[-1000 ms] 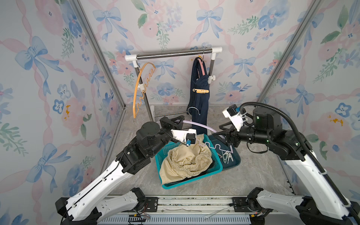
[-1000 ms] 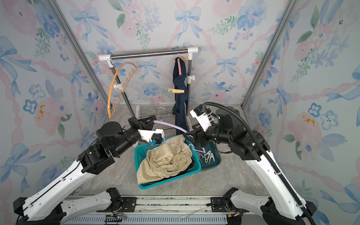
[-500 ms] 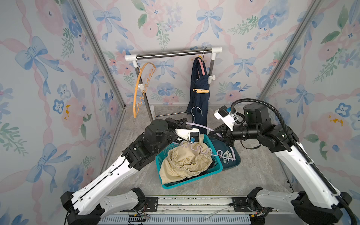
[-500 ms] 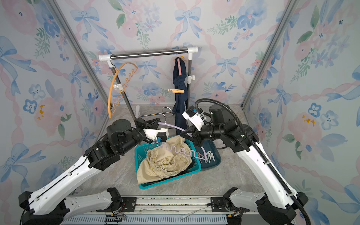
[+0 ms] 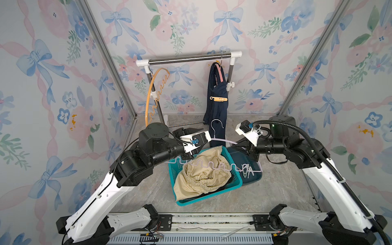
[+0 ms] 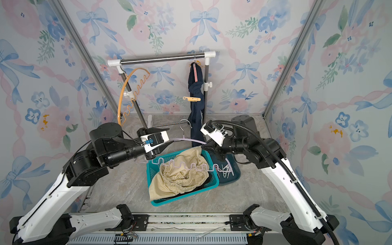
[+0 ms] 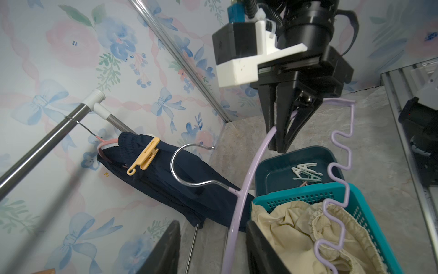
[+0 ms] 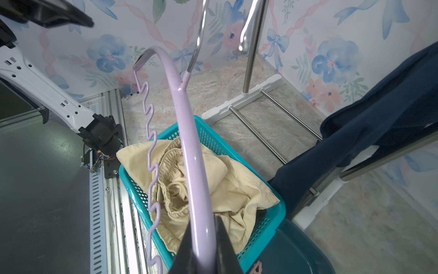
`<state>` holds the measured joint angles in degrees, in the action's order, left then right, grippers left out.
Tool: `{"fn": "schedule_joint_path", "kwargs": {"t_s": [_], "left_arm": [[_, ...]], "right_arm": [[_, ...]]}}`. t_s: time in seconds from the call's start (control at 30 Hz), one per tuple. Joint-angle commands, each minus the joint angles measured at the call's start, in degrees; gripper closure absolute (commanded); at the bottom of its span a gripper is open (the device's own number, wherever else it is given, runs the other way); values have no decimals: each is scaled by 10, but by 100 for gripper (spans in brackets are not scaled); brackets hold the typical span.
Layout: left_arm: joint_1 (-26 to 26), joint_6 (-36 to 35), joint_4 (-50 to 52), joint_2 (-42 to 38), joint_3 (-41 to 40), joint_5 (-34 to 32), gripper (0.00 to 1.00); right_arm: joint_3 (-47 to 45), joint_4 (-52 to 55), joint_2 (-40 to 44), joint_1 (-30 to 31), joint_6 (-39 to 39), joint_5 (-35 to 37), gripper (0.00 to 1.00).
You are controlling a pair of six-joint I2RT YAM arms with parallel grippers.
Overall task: Remove the clothespins securing shorts to the hanger
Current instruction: Place the hanger on the clothesline.
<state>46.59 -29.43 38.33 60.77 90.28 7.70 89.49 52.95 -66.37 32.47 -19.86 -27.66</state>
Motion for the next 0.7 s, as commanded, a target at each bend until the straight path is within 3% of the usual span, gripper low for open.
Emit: {"fn": "schedule_joint_path", "kwargs": {"t_s": [0.0, 0.13, 0.33, 0.57, 0.67], "left_arm": [[-24, 167, 72, 13, 25, 75, 47], [-47, 225, 90, 6, 12, 167, 33], [-69, 238, 122, 37, 21, 194, 28], [-88, 214, 155, 59, 19, 273, 32], [-92, 210, 156, 50, 10, 298, 41]], "right_arm": [[-13, -10, 26, 5, -41, 42, 100], [-37, -35, 54, 17, -69, 57, 100], [-48, -40, 77, 45, -99, 45, 100], [-62, -42, 85, 63, -100, 47, 100], [-63, -44, 84, 64, -100, 43, 100]]}}
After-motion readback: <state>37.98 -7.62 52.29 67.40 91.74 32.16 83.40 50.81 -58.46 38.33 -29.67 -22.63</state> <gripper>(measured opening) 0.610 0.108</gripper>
